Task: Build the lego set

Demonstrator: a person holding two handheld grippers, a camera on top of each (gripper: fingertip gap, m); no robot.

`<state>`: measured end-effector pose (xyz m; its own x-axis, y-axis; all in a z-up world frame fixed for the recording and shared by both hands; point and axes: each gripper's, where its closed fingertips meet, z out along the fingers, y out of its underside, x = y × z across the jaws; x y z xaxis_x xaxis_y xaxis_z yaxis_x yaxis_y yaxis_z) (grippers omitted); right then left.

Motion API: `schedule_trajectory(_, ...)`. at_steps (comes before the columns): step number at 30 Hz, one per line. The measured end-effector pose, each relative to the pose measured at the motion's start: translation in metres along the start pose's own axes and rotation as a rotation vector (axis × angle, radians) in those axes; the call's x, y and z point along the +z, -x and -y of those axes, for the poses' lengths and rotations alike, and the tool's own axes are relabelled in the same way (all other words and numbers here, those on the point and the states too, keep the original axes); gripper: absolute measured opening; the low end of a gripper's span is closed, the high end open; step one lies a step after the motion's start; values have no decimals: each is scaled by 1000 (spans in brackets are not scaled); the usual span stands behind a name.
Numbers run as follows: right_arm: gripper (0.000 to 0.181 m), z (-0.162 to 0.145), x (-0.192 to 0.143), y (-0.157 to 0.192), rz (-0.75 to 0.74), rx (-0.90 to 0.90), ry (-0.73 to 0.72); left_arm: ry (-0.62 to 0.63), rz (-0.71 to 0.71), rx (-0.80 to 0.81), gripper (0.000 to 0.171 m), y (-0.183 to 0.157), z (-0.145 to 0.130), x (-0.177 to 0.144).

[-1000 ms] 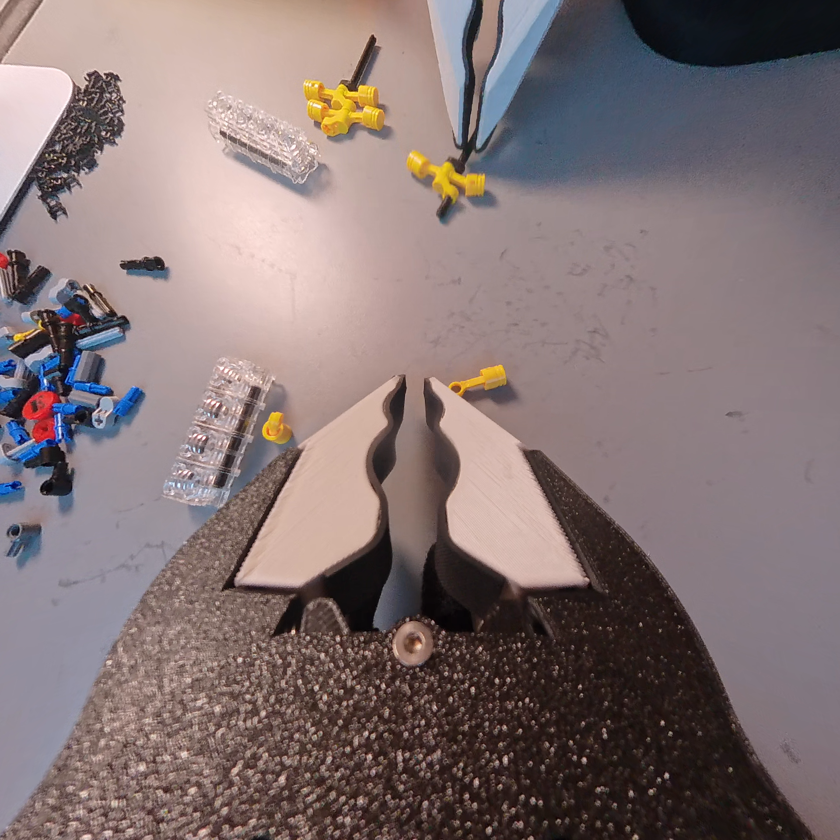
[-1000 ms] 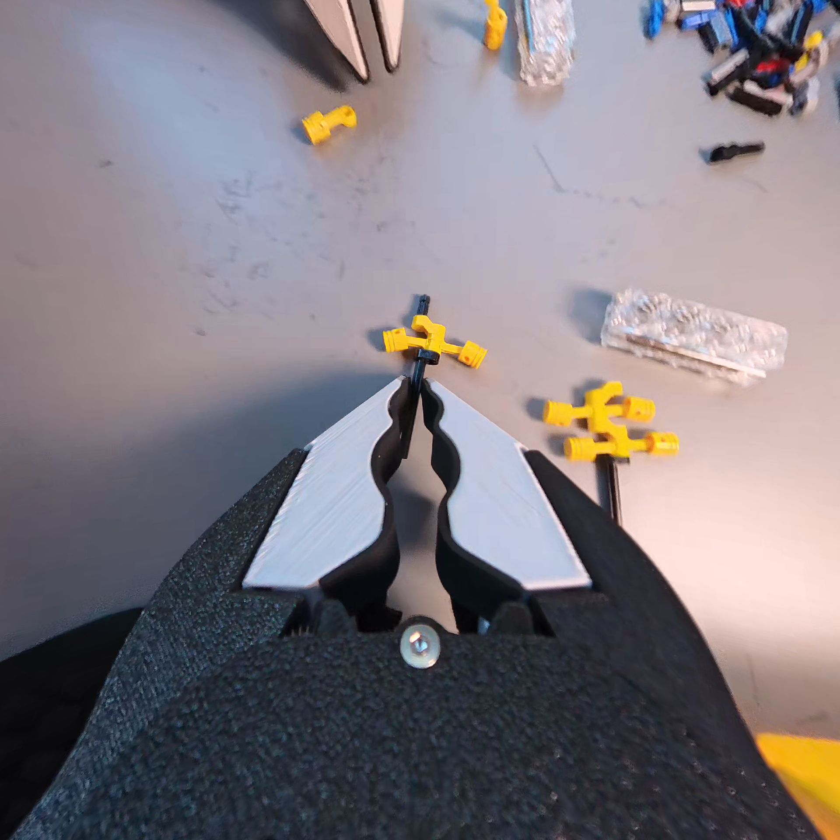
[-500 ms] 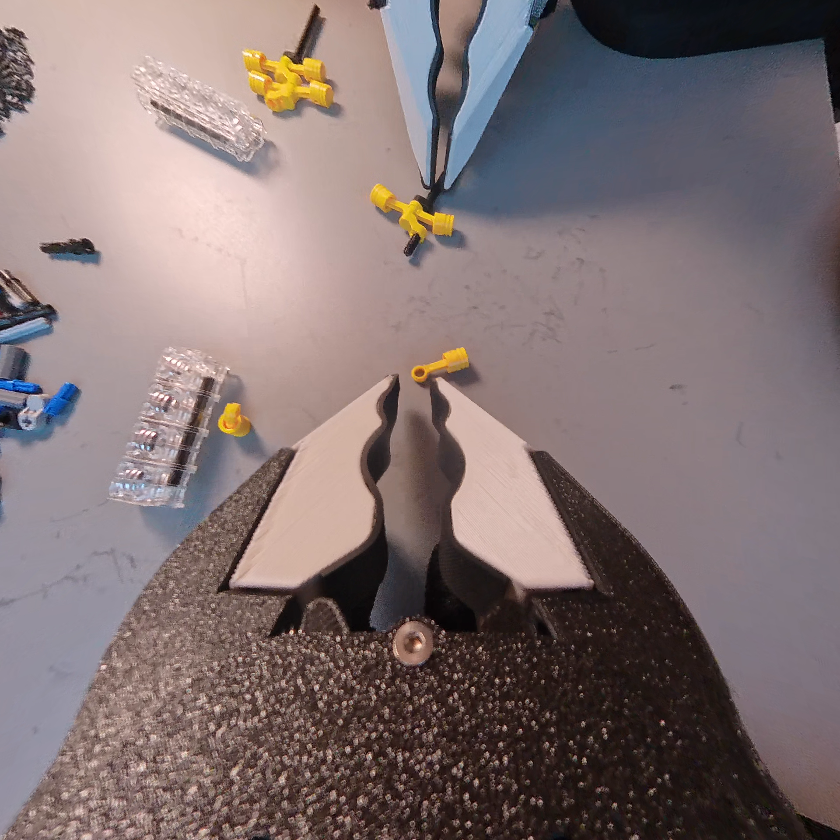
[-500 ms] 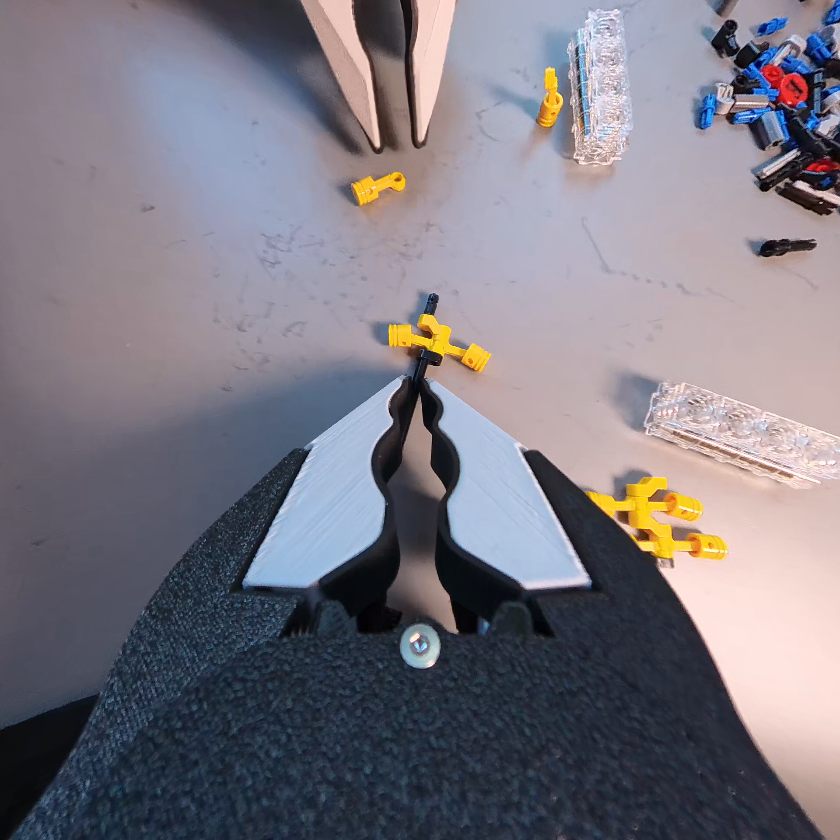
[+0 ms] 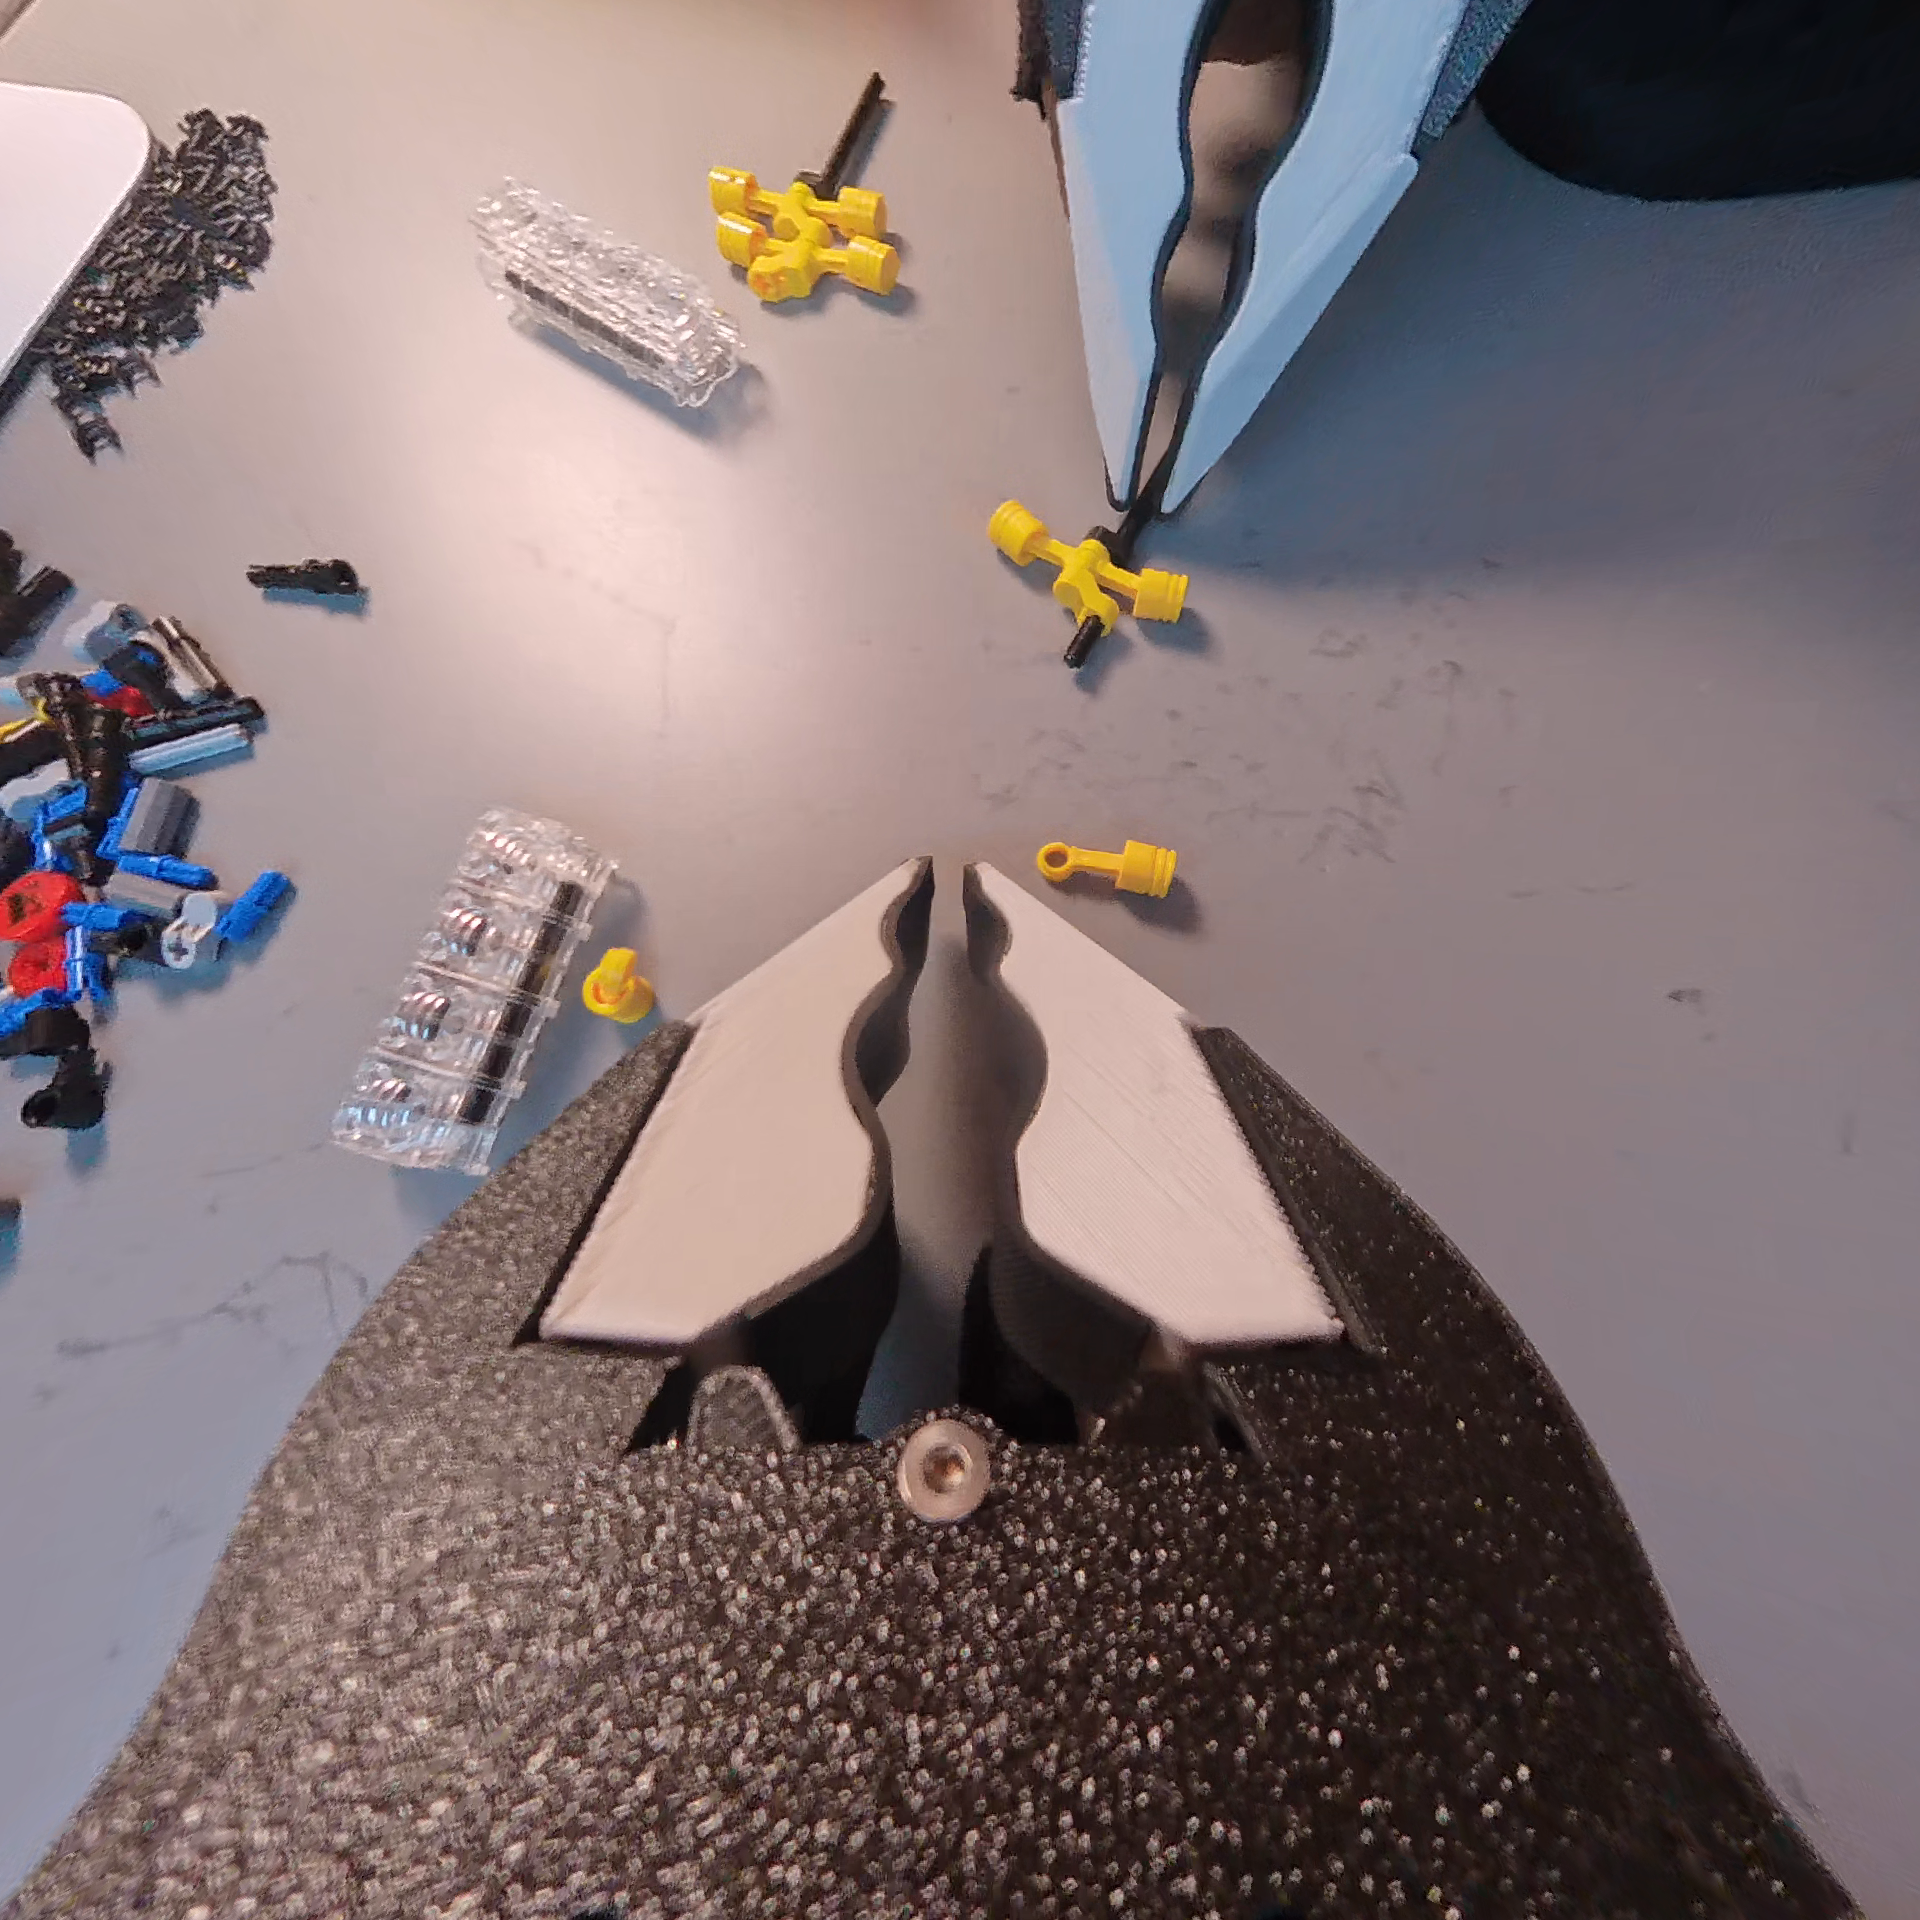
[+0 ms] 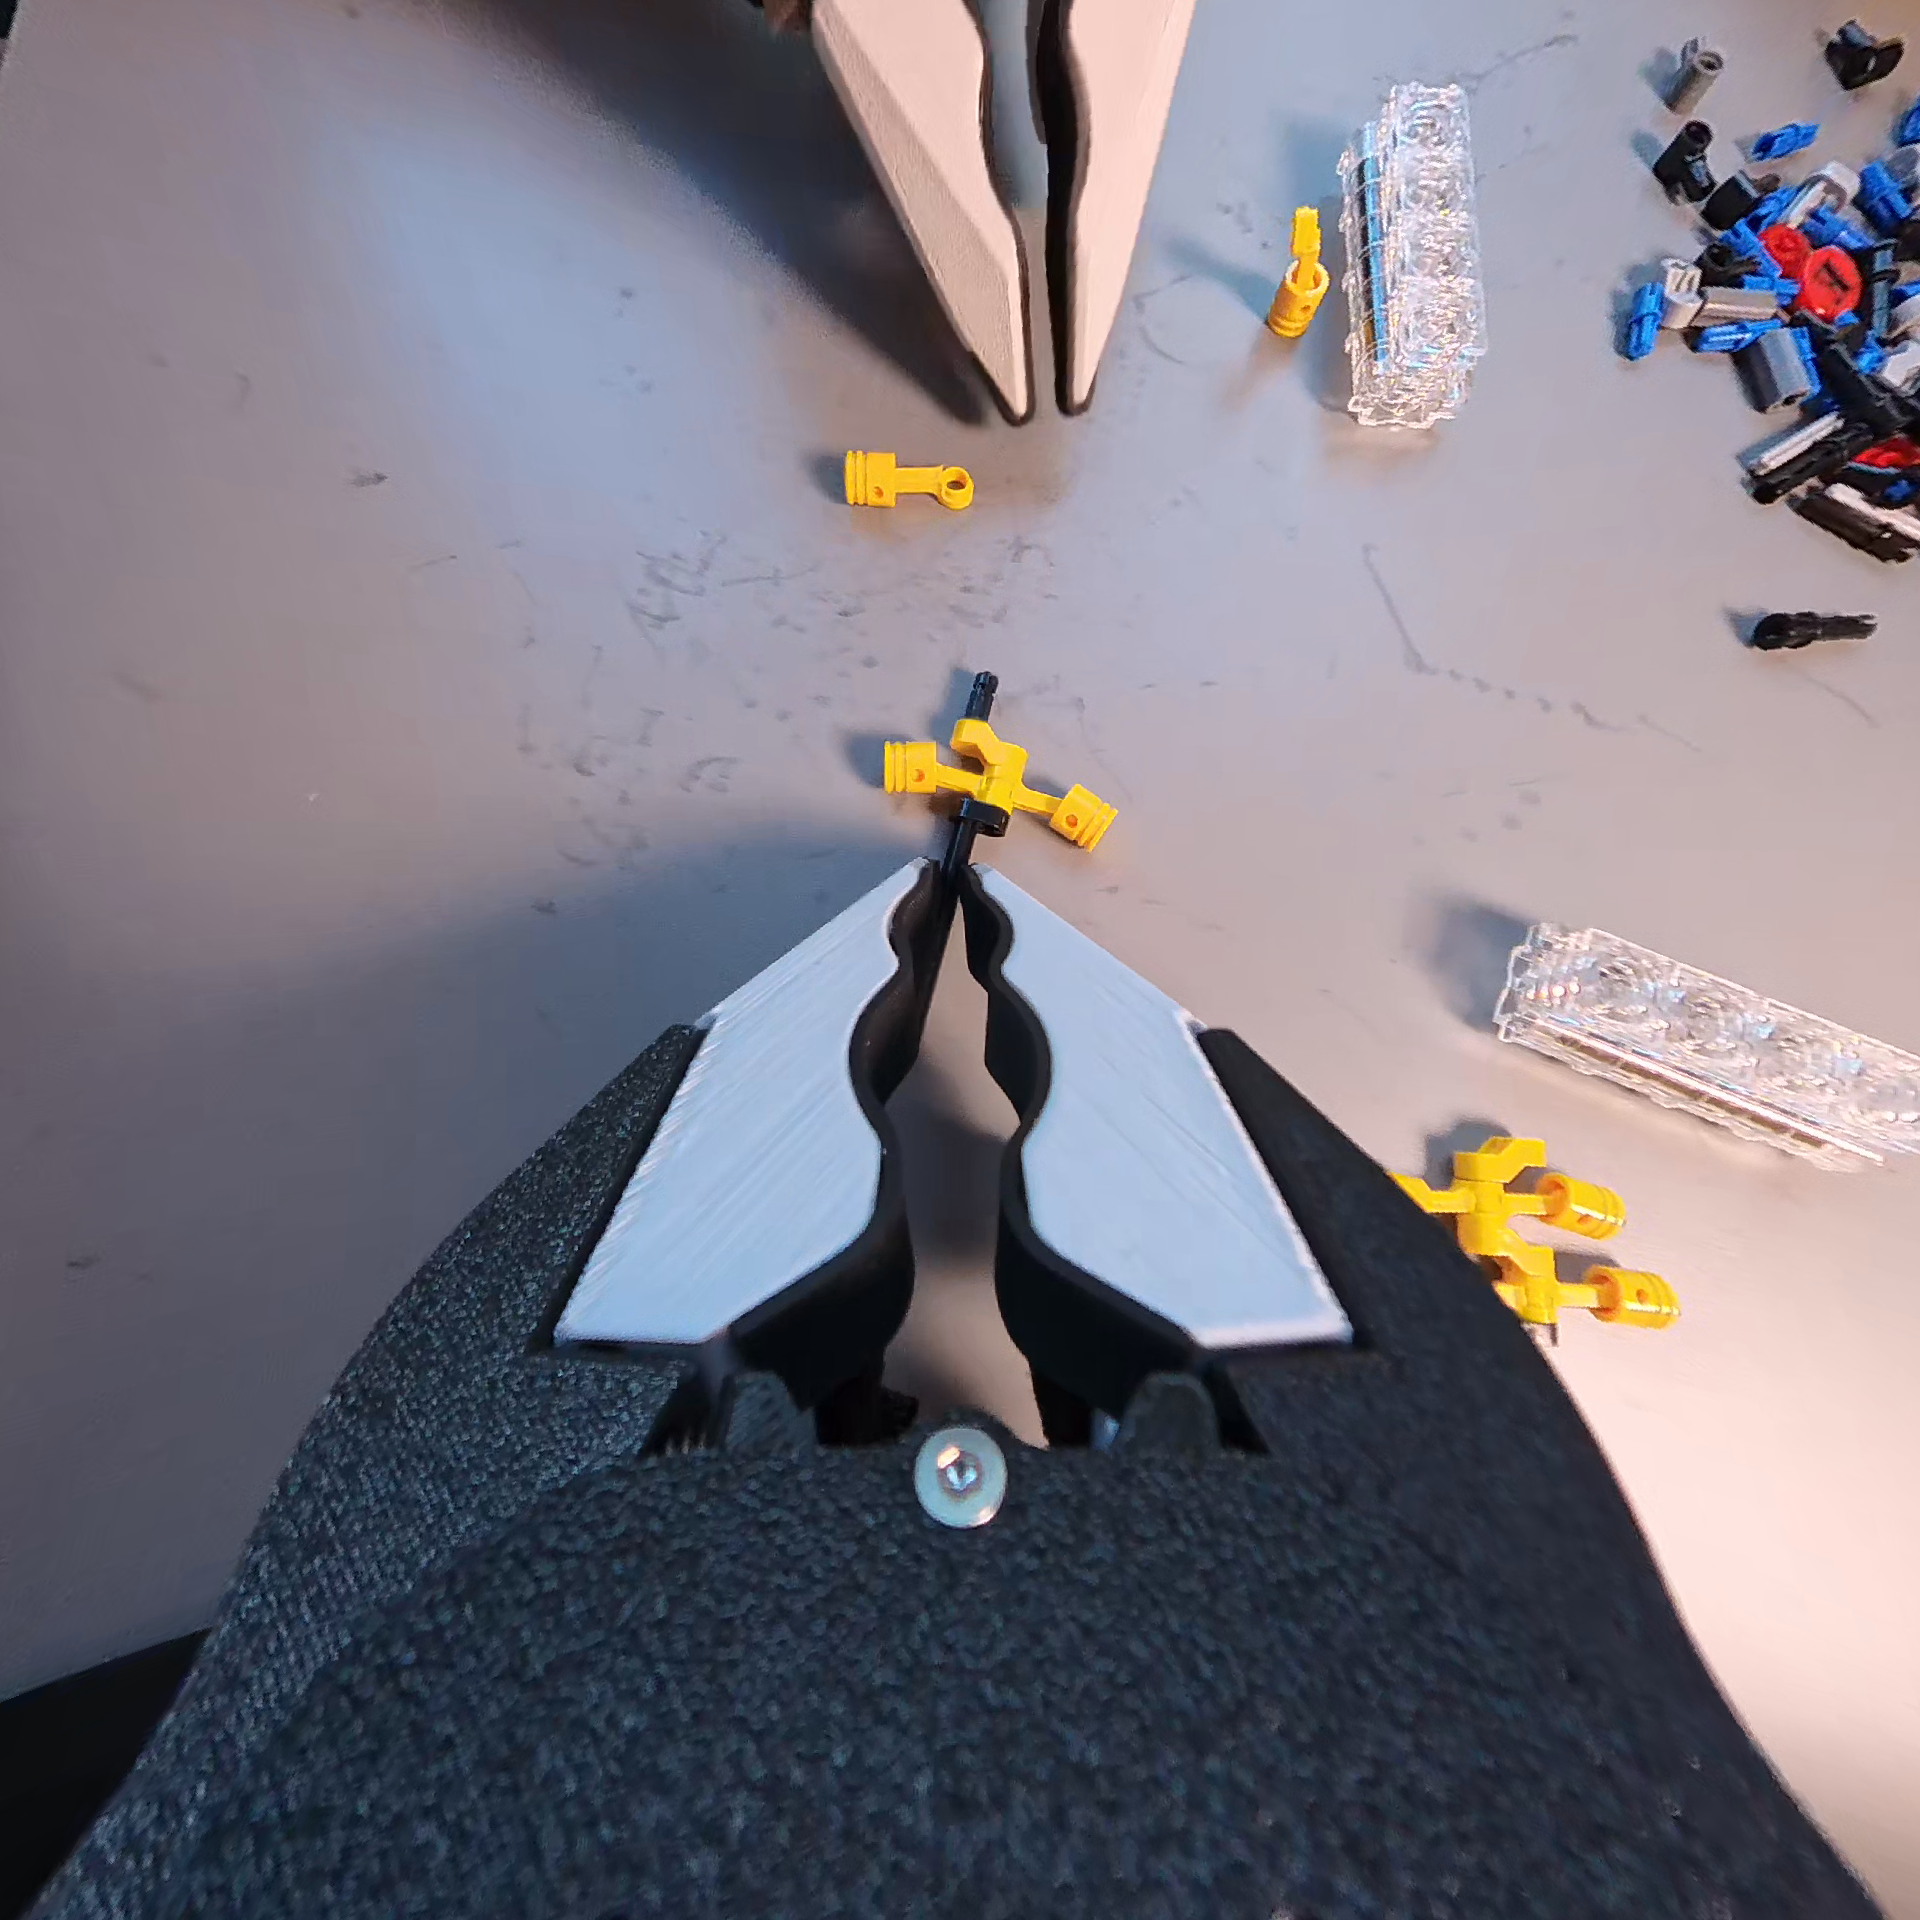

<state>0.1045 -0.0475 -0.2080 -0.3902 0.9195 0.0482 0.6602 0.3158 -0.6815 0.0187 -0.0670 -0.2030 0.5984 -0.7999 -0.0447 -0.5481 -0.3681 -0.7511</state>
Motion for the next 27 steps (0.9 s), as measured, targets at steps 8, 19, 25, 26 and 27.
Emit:
schedule_trajectory(8, 6, -2, 1, -6, -14, 72, 18, -28, -63, -46, 6, -9, 9, -10)
schedule_trajectory(19, 5, 48, -19, -13, -84, -3, -273, -246, -156, -104, 12, -23, 47, -15)
schedule_trajectory(25, 5, 53, -15, -8, -86, -34, -291, -299, -158, -130, 9, -24, 57, -14)
schedule_trajectory(26, 5, 55, -16, -6, -84, -38, -302, -299, -155, -128, 7, -24, 57, -13)
schedule_trajectory(27, 5, 57, -16, -6, -84, -42, -311, -302, -155, -126, 5, -24, 57, -13)
